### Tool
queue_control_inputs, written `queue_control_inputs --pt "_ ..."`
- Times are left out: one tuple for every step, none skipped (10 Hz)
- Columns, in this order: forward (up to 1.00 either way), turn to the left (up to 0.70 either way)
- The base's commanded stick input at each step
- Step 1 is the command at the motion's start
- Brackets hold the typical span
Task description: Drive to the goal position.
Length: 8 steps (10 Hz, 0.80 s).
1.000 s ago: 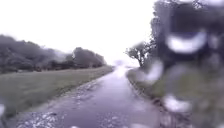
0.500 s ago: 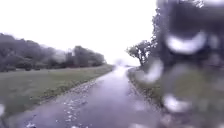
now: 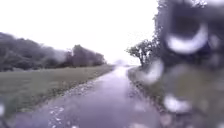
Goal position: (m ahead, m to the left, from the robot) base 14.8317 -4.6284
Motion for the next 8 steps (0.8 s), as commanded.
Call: queue_control_inputs --pt "0.7 -0.04" --pt "0.7 -0.04" --pt "0.7 -0.01" --pt "0.7 0.0" --pt "0.7 0.0" --pt "0.7 0.0" --pt "0.7 0.0" --pt "0.7 0.0"
